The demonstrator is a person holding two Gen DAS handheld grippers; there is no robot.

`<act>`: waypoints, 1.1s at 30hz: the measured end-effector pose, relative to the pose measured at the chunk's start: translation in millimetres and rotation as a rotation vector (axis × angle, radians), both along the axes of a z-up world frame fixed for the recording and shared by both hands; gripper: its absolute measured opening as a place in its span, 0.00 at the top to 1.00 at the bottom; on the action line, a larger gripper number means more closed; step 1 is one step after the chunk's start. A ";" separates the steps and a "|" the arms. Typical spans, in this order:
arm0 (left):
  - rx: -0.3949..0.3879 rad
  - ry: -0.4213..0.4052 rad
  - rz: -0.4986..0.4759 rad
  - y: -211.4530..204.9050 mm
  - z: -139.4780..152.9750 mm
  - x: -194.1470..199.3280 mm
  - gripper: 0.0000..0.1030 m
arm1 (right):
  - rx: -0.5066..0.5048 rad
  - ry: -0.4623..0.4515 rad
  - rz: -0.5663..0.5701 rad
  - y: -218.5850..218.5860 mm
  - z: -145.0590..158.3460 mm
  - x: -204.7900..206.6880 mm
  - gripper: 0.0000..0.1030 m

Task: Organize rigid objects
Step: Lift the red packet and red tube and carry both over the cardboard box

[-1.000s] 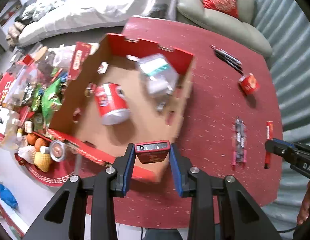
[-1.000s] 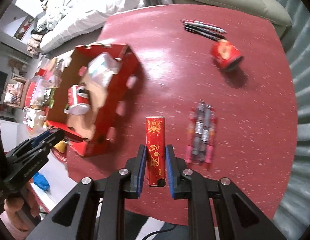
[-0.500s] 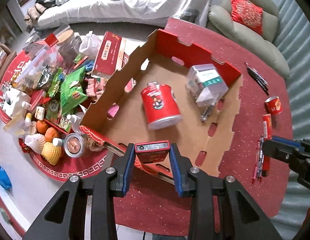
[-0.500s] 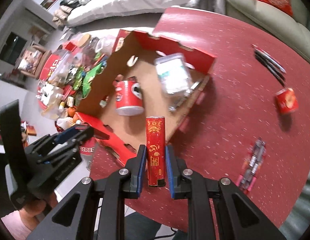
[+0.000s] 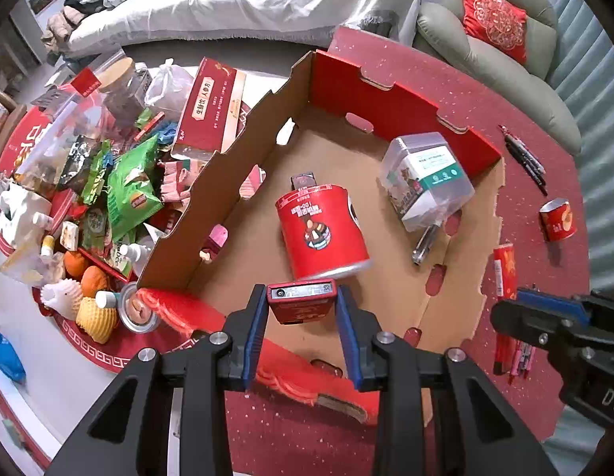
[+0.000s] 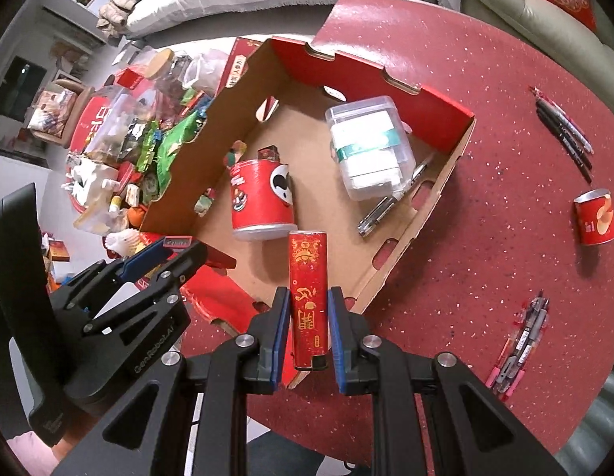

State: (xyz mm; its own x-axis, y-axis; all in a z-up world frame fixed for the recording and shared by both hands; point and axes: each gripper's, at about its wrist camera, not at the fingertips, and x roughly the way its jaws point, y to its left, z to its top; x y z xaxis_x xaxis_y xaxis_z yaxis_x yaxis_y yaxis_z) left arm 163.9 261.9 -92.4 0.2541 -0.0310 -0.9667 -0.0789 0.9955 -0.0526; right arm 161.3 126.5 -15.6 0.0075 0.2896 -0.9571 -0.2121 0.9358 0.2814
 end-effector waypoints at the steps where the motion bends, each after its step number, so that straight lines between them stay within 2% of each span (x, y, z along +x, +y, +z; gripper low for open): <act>1: 0.001 0.002 -0.001 0.1 -1.4 1.7 0.64 | -0.003 0.002 -0.002 0.1 -1.6 1.6 0.80; 23: 0.043 0.062 -0.020 -11.3 -38.6 23.0 0.64 | -0.032 0.111 -0.033 5.3 -58.8 32.1 0.80; 33: 0.052 0.082 -0.028 -12.5 -49.0 24.8 0.64 | -0.040 0.145 -0.054 6.6 -73.9 37.1 0.80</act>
State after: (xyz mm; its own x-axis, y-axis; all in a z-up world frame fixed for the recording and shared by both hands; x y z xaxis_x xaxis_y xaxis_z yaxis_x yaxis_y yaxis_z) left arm 188.7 249.4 -141.4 0.1735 0.0142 -0.9847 -0.0528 0.9986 0.0051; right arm 198.5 133.1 -89.4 -0.1172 0.2536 -0.9602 -0.1214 0.9559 0.2673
